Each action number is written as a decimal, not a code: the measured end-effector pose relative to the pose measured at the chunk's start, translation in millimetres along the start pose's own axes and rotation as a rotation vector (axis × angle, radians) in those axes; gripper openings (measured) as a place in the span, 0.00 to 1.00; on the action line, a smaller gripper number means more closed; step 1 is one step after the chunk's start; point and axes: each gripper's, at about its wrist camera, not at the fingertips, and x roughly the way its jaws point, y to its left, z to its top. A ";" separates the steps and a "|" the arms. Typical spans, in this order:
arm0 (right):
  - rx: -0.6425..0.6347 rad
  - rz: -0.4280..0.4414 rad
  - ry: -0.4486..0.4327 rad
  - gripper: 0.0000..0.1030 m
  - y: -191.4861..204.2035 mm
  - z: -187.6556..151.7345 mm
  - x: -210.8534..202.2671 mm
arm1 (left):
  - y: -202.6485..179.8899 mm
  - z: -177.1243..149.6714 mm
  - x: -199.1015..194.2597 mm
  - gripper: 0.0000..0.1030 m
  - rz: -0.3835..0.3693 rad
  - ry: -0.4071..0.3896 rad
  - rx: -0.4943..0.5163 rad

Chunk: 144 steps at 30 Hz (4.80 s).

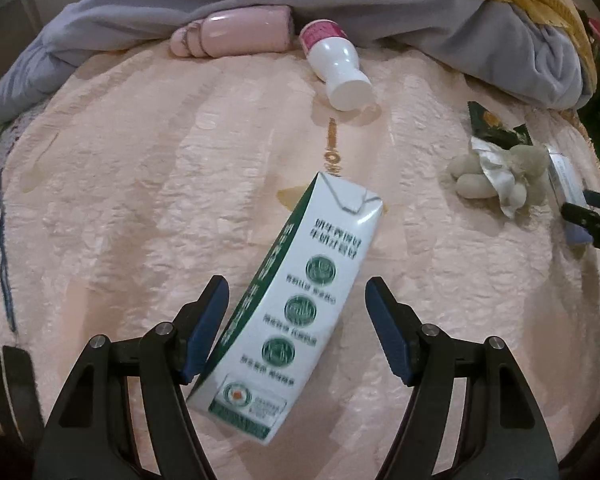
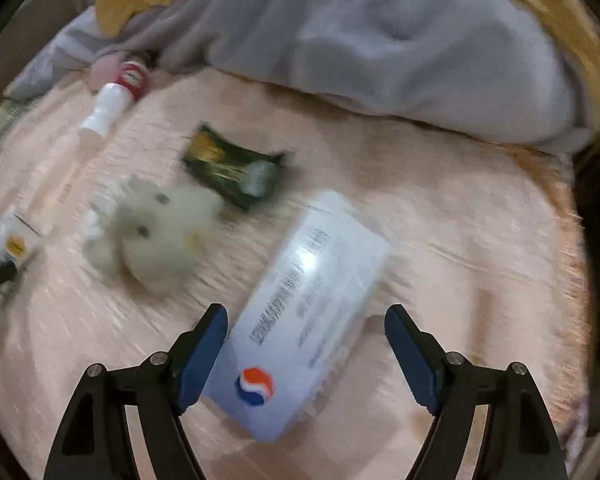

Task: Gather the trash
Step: 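Grasp the white milk carton with the left tool while the right tool grasps the medicine box, then carry the milk carton and medicine box over the white bucket with both tools, then open both tools to drop the carton and box into the bucket, then move both open tools back over the teddy bear and snack wrapper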

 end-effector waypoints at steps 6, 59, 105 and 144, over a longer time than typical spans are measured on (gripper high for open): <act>0.080 0.102 -0.032 0.76 -17.9 -2.3 -2.8 | -7.0 3.4 0.5 0.46 -0.060 0.019 -0.052; 0.381 0.064 -0.232 0.49 -211.7 -217.1 -196.2 | -410.6 -26.3 -127.6 0.42 -0.448 -0.100 0.362; 0.714 -0.075 -0.155 0.49 -360.9 -340.0 -183.6 | -602.4 -61.6 -113.0 0.42 -0.696 0.065 0.502; 0.520 0.088 -0.155 0.69 -250.4 -229.9 -146.3 | -400.6 -21.8 -78.0 0.61 -0.421 -0.099 0.268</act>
